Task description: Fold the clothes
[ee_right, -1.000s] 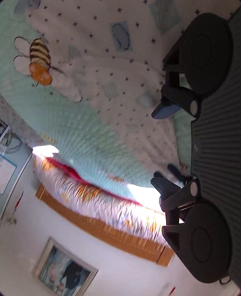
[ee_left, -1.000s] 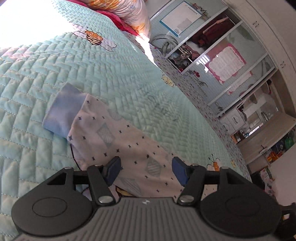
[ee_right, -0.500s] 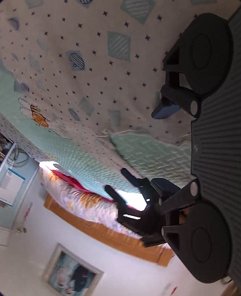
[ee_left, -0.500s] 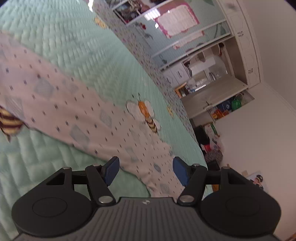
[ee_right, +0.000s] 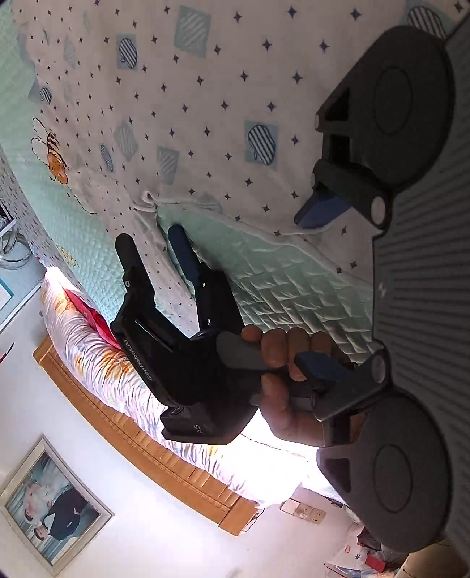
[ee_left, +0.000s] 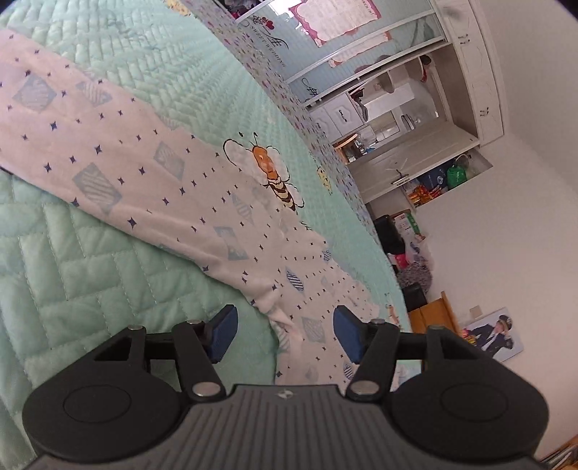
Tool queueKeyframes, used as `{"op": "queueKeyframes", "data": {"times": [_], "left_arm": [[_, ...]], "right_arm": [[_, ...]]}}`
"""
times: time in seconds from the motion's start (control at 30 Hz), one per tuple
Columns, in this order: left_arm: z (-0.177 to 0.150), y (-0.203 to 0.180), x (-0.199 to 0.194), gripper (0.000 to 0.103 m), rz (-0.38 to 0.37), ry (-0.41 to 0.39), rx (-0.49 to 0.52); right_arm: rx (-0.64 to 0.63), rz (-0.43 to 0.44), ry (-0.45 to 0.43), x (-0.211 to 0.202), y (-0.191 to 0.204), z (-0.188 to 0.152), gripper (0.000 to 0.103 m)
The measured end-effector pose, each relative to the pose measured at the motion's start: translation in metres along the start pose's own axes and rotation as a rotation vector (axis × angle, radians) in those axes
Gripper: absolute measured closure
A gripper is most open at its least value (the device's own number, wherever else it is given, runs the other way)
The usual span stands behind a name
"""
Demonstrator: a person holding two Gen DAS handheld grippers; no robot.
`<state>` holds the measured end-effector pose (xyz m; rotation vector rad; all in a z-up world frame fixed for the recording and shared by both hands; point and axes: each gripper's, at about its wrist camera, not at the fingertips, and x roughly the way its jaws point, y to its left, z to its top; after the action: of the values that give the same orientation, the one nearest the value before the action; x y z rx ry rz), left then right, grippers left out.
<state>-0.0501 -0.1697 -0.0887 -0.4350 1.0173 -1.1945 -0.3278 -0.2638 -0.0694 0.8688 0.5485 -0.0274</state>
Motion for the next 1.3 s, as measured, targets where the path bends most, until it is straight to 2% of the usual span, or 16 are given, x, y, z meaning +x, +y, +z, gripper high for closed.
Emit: {"op": "queueKeyframes", "data": {"times": [0.03,0.07,0.17,0.23,0.37,0.47,0.5,0.57,0.7,0.77,0.83,0.9,0.97,1.0,1.17,1.3], "left_arm": [[-0.001,-0.009,-0.004,0.041,0.037,-0.020,0.045],[-0.003,-0.020,-0.006,0.040,0.039,-0.035,0.080],[-0.012,-0.052,-0.004,0.034,0.005,-0.054,0.165],[-0.022,-0.072,0.011,0.031,-0.026,0.003,0.194],[-0.055,-0.093,0.045,0.031,0.014,0.136,0.278],[-0.065,-0.073,0.044,0.034,0.087,0.158,0.177],[-0.066,-0.064,0.039,0.040,0.081,0.156,0.143],[-0.066,-0.056,0.022,0.041,0.083,0.161,0.122],[-0.067,-0.047,-0.014,0.040,0.115,0.137,0.083],[-0.072,-0.049,-0.027,0.039,0.110,0.114,0.087],[-0.077,-0.055,-0.033,0.036,0.106,0.104,0.119],[-0.084,-0.061,-0.034,0.032,0.081,0.107,0.142],[-0.089,-0.062,-0.029,0.032,0.112,0.126,0.161],[-0.091,-0.063,-0.026,0.033,0.131,0.136,0.170],[-0.090,-0.049,-0.035,0.033,0.088,0.106,0.092],[-0.095,-0.053,-0.045,0.032,0.135,0.095,0.127]], "right_arm": [[0.010,-0.016,-0.031,-0.010,-0.005,0.003,0.028],[0.018,-0.034,-0.065,-0.021,-0.010,0.007,0.029],[0.023,-0.163,-0.189,-0.063,-0.032,0.025,0.052],[0.067,-0.246,-0.273,-0.088,-0.056,0.041,0.071],[0.157,-0.394,-0.404,-0.125,-0.103,0.069,0.075],[0.250,-0.431,-0.363,-0.121,-0.137,0.072,0.075],[0.258,-0.402,-0.334,-0.117,-0.134,0.065,0.075],[0.269,-0.334,-0.272,-0.108,-0.124,0.047,0.075],[0.149,-0.193,-0.014,-0.085,-0.072,0.005,0.073],[0.100,-0.197,-0.006,-0.092,-0.064,0.003,0.073],[0.135,-0.243,-0.127,-0.116,-0.077,0.013,0.071],[0.195,-0.337,-0.247,-0.138,-0.099,0.027,0.068],[0.254,-0.417,-0.289,-0.146,-0.117,0.031,0.066],[0.296,-0.386,-0.275,-0.143,-0.121,0.028,0.066],[0.171,-0.170,-0.015,-0.110,-0.078,-0.002,0.061],[0.189,-0.337,-0.190,-0.146,-0.096,0.007,0.059]]}}
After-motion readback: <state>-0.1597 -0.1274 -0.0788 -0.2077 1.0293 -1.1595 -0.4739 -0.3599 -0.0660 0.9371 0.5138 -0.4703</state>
